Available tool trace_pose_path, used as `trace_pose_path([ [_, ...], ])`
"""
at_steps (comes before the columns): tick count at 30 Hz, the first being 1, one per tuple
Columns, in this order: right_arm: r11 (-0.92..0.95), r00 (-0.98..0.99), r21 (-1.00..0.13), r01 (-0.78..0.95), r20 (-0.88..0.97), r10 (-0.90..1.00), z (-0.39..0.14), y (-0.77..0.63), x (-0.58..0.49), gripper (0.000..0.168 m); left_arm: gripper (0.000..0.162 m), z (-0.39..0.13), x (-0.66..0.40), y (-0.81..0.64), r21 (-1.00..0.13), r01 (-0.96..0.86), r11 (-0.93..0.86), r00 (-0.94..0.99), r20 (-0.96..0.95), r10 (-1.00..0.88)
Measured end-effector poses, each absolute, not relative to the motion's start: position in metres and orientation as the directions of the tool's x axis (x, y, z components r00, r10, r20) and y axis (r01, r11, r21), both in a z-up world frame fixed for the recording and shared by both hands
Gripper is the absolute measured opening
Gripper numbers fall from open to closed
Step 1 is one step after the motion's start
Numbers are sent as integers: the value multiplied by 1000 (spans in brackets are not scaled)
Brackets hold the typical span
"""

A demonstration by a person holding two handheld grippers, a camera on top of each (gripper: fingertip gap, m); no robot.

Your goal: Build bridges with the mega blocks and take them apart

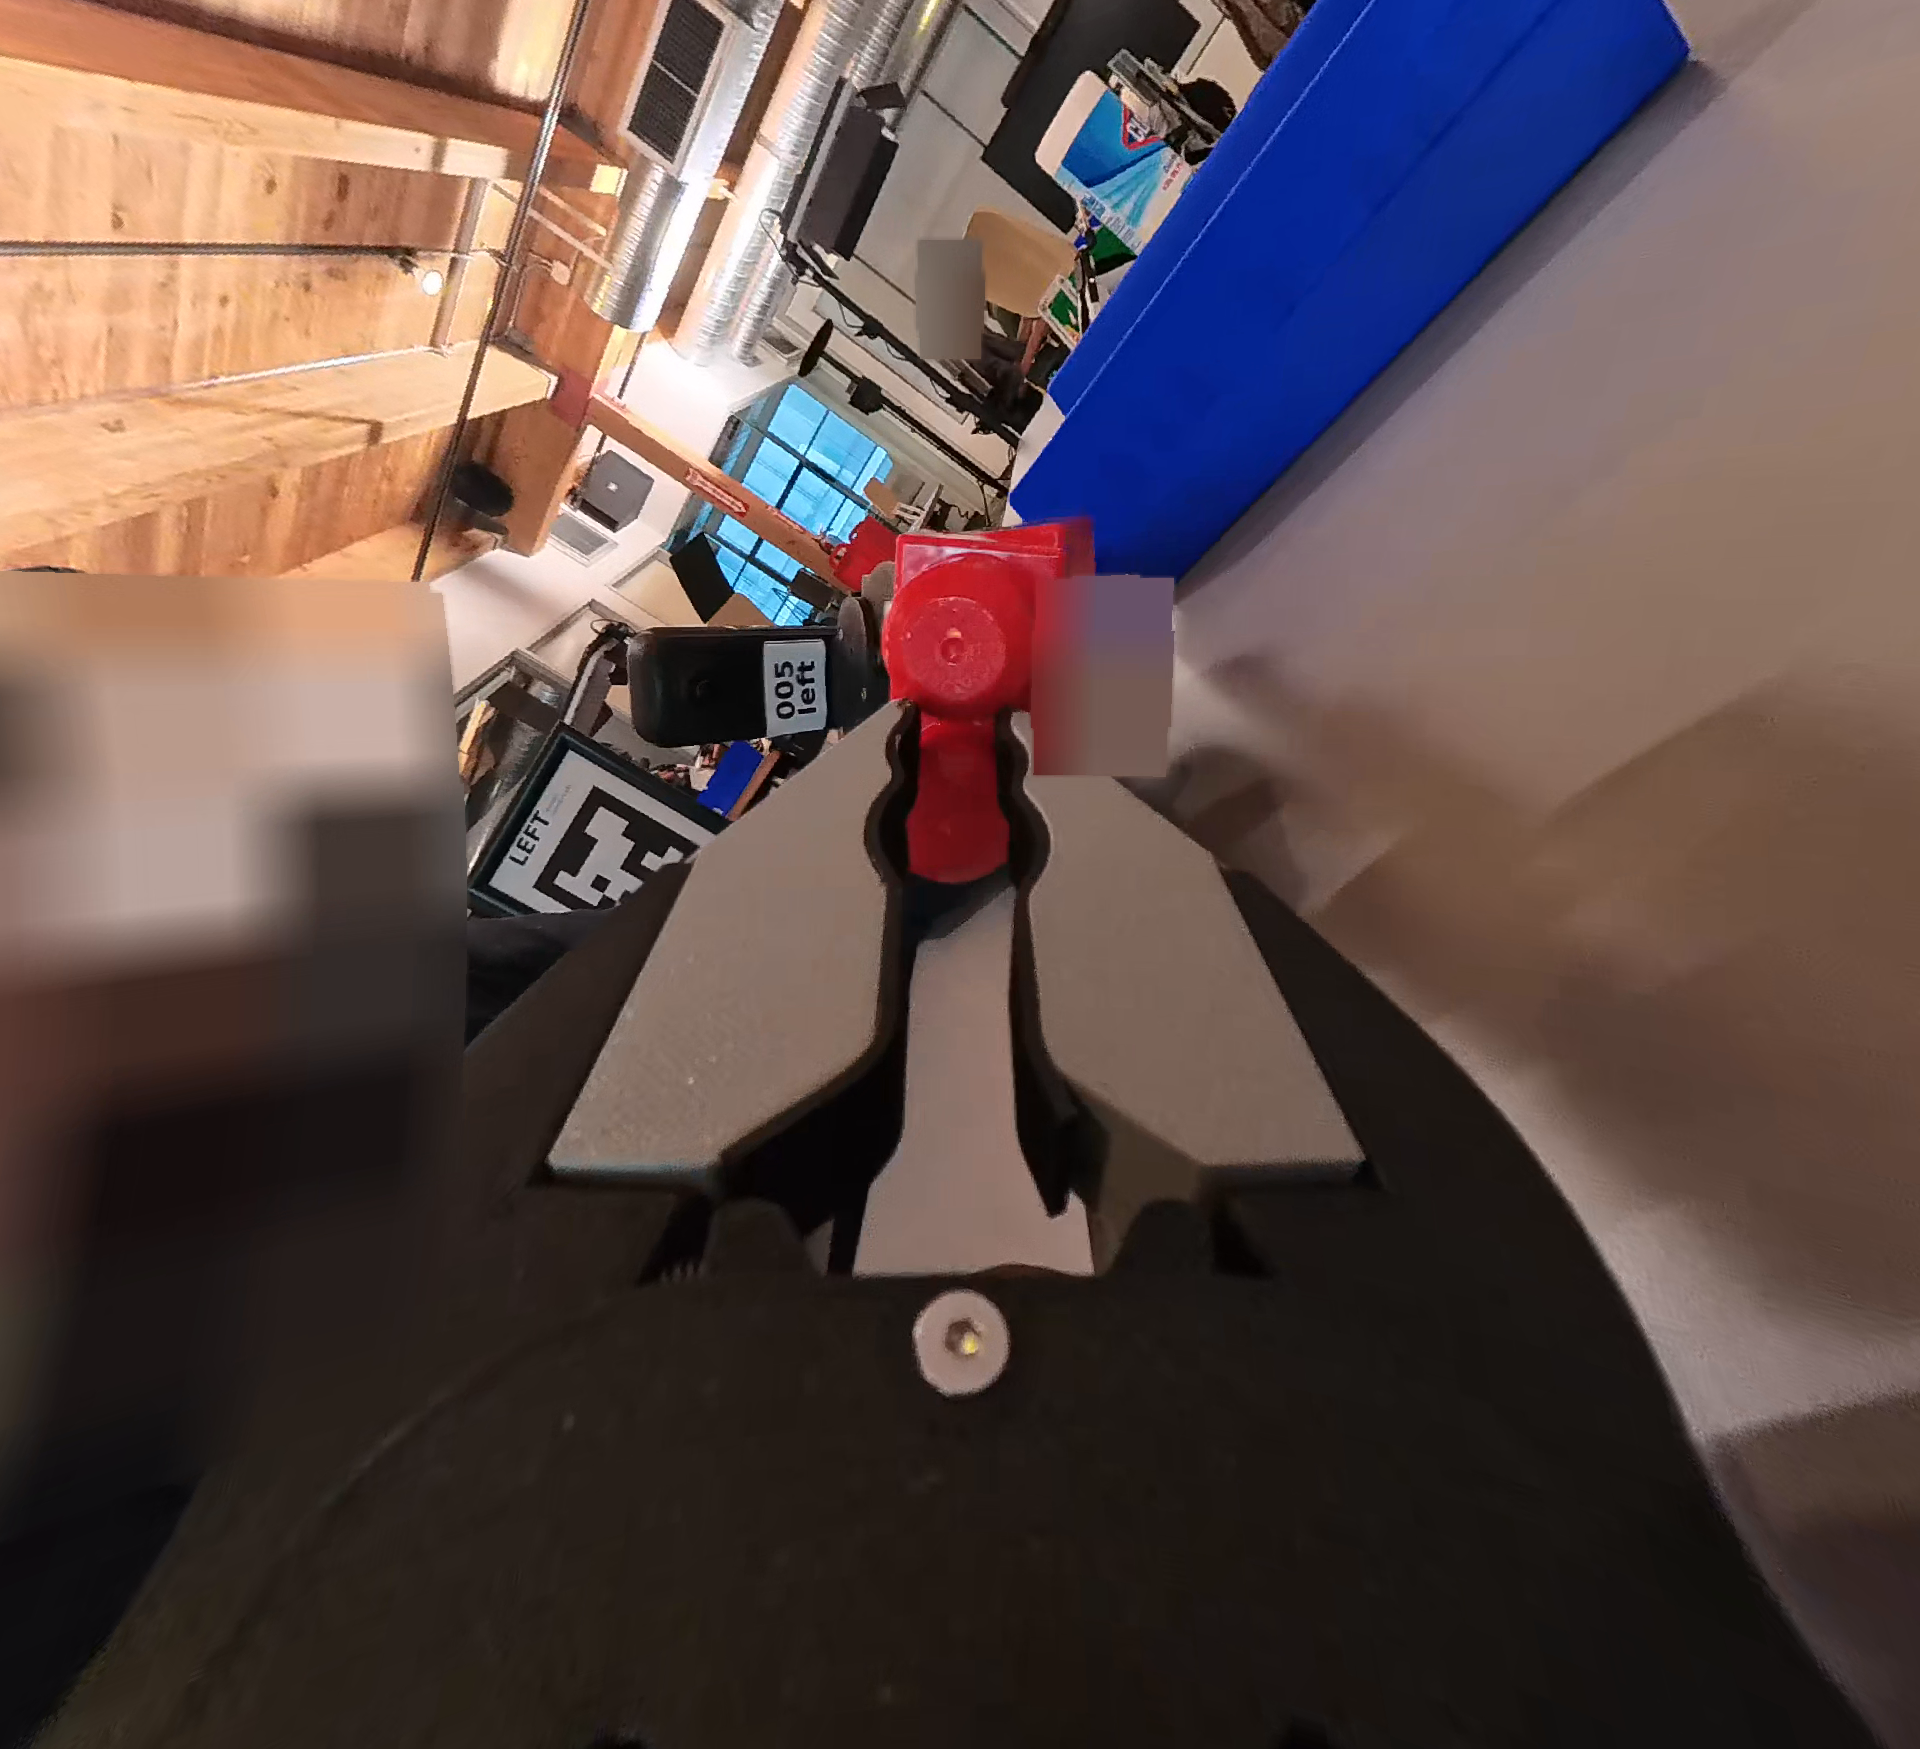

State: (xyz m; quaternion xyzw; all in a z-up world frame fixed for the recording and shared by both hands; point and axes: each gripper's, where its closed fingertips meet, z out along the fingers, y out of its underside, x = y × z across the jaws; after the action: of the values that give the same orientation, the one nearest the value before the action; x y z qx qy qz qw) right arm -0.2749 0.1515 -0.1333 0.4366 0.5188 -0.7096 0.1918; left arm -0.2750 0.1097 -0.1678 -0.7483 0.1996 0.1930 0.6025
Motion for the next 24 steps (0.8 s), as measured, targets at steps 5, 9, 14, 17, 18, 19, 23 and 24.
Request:
trace_pose_path([
  [5,-393,-545,-566,725,-820,177,-135,152,-275,11,33,-169,-274,110,-834,-515,-197,856,-512,-71],
  [9,-366,-562,-605,707,-795,231,-138,150,-275,11,33,-172,-278,112,-834,-499,-235,863,-502,-51],
  [14,-309,-555,-613,727,-790,261,-150,138,-273,11,33,-177,-273,111,-832,-505,-227,862,-497,-98],
  [17,-295,-547,-607,738,-794,266,-155,136,-274,11,34,-183,-271,112,-807,-539,-242,842,-528,-115],
  [18,-297,-545,-605,739,-796,263,-156,137,-274,11,33,-184,-271,113,-805,-539,-247,842,-529,-111],
  [19,-299,-545,-602,740,-798,257,-156,138,-274,11,33,-183,-271,114,-805,-540,-245,841,-531,-108],
  [23,-300,-527,-589,751,-807,265,-163,139,-277,11,34,-191,-274,114,-808,-527,-265,849,-516,-114],
  [24,-304,-522,-585,752,-810,267,-164,138,-278,11,33,-193,-276,114,-805,-528,-269,848,-519,-112],
])
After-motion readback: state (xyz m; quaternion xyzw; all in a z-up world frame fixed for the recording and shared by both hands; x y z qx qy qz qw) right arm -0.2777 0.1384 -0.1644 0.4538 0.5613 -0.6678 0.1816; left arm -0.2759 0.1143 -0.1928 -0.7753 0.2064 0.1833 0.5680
